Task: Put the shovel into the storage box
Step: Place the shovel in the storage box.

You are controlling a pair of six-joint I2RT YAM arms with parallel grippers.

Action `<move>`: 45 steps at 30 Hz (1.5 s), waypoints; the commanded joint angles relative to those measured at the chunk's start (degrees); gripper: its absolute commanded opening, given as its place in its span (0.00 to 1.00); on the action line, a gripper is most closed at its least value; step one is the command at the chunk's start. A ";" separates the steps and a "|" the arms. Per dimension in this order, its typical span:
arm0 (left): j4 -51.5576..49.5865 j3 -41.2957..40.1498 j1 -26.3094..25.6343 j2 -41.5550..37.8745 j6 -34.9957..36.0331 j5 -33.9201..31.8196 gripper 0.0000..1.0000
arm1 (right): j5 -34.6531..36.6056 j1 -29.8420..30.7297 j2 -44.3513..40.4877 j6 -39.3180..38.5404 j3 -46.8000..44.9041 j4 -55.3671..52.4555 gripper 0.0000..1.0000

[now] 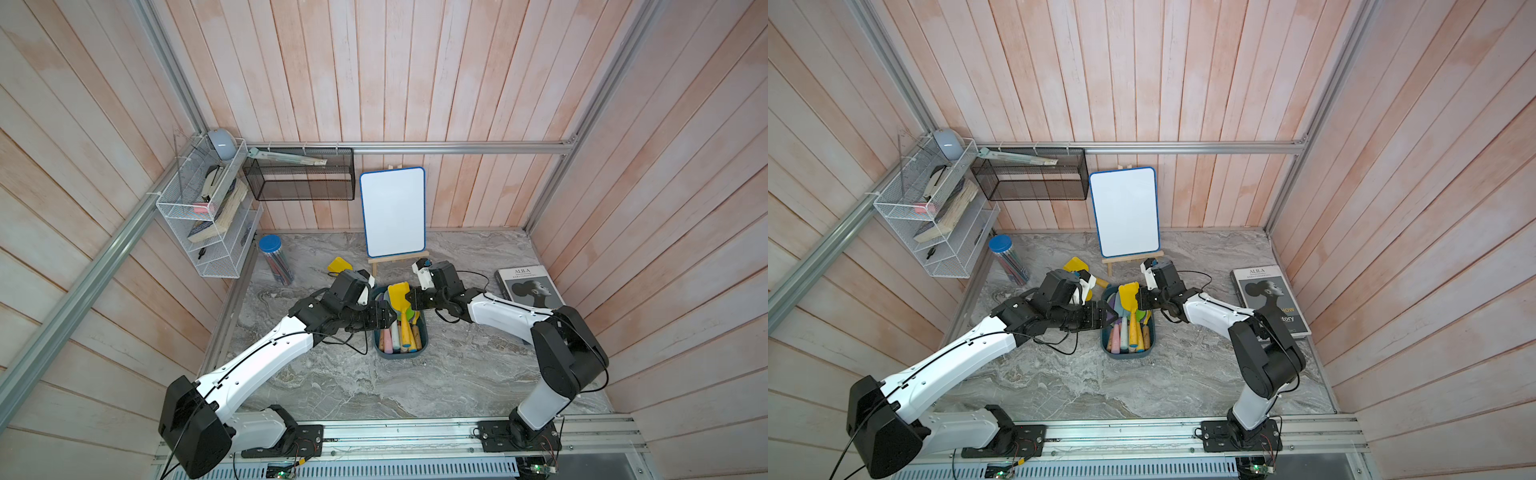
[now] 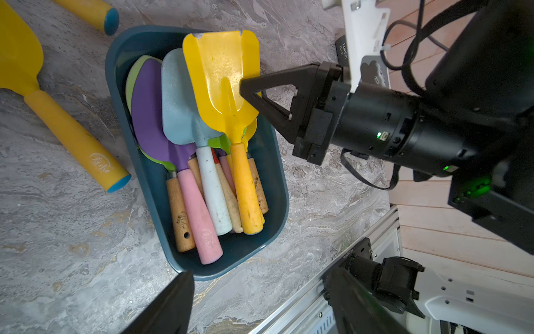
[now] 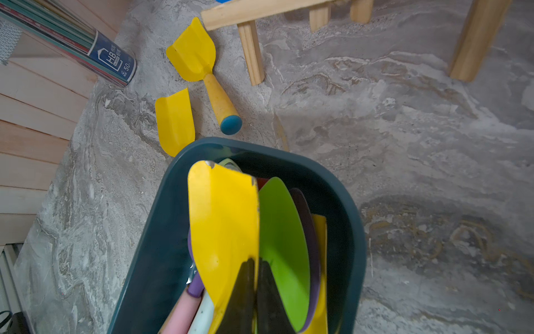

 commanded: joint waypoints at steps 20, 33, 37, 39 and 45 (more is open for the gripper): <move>0.92 -0.43 -0.13 -0.24 0.97 -0.52 0.79 | -3.98 -1.10 5.09 -0.74 -0.98 3.47 0.00; 0.85 -0.78 -0.08 0.29 0.79 -0.62 0.79 | -2.99 -1.04 5.27 -0.60 -0.60 1.23 0.07; 0.40 -0.76 -0.13 0.31 0.75 -0.98 0.79 | -2.72 -1.03 5.21 -0.61 -0.14 0.38 0.13; 0.10 -0.67 -0.13 0.30 0.72 -1.20 0.79 | -2.57 -1.04 5.04 -0.77 0.16 -0.15 0.16; -0.43 -0.58 -0.17 0.42 0.62 -1.65 0.79 | -1.94 -1.06 4.55 -0.93 0.98 -1.46 0.21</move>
